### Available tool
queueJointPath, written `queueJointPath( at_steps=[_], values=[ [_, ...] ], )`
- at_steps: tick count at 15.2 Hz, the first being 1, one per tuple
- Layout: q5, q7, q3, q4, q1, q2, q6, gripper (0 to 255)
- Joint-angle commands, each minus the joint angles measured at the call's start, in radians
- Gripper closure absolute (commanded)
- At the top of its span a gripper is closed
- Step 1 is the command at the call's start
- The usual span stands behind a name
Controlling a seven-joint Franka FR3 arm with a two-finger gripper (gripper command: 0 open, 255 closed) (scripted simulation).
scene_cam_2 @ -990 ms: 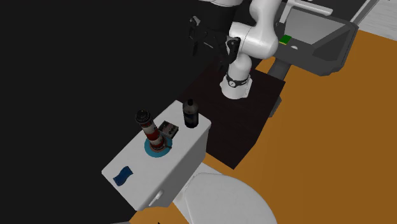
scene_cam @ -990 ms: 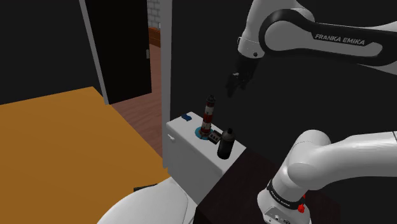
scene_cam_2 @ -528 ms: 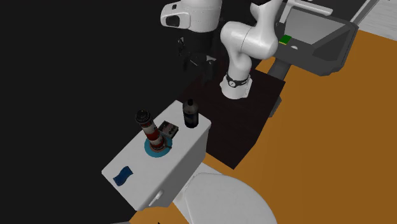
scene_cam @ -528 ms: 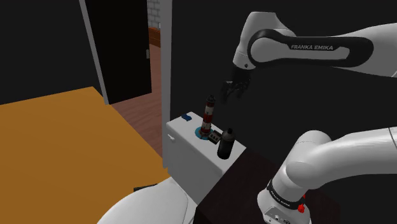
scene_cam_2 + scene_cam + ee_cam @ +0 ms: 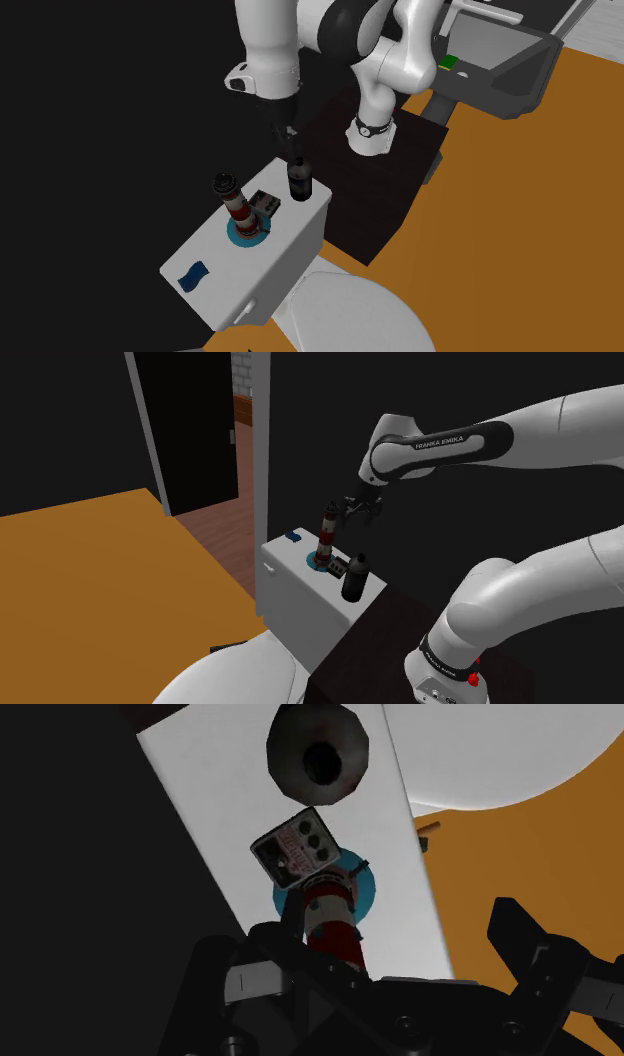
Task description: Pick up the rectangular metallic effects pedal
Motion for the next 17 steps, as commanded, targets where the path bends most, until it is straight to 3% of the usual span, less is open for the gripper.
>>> queueJointPath(
  at_steps=[1, 5, 8, 11, 15, 17],
  values=[
    [0.033, 0.013, -0.025, -0.021, -0.007, 0.055, 0.073, 0],
    [0.123, 0.007, -0.086, -0.045, -0.005, 0.186, 0.213, 0],
    [0.228, -0.026, -0.136, -0.049, 0.014, 0.298, 0.313, 0],
    [0.385, -0.098, -0.186, -0.039, 0.045, 0.421, 0.396, 0],
    [0.681, -0.260, -0.218, 0.006, 0.071, 0.604, 0.459, 0],
    [0.756, -0.309, -0.207, 0.019, 0.064, 0.651, 0.470, 0]
  ],
)
